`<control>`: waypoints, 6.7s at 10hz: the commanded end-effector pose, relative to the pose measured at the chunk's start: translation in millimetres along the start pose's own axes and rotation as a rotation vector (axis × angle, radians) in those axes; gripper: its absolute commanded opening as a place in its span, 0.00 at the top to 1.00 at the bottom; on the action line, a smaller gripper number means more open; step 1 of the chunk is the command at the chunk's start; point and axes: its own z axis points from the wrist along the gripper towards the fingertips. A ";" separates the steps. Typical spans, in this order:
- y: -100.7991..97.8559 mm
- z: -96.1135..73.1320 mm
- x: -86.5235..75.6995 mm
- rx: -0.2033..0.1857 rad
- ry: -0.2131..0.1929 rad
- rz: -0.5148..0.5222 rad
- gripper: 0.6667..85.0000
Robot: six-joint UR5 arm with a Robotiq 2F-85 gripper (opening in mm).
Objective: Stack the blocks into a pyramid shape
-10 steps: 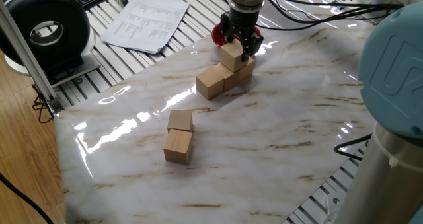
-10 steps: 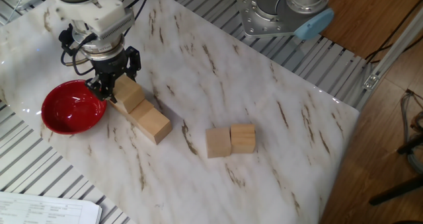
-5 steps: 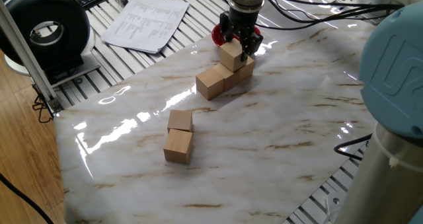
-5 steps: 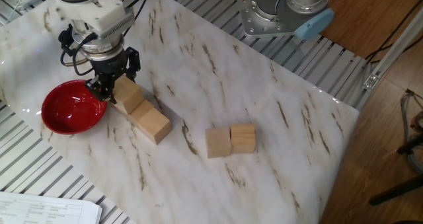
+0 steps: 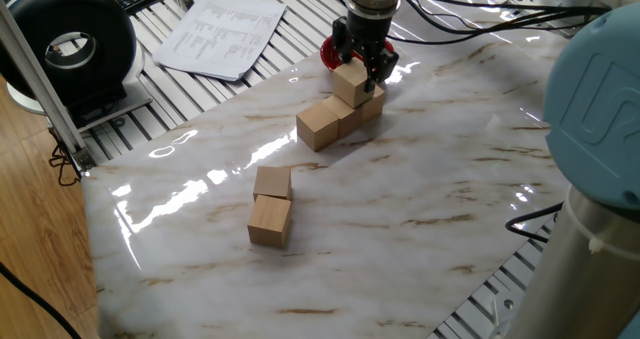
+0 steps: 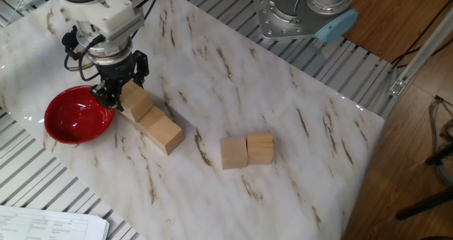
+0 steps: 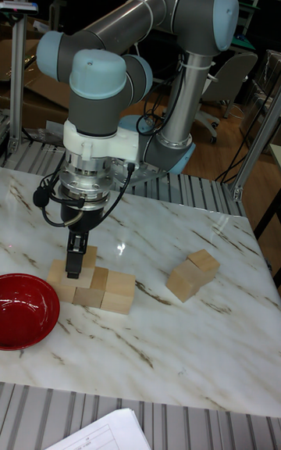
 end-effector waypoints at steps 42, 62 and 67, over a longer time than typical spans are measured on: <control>16.2 -1.7 3.6 -0.054 -0.043 -0.054 0.09; 16.5 -2.2 2.0 -0.064 -0.029 -0.011 0.30; 15.7 -2.6 1.9 -0.063 -0.027 -0.007 0.33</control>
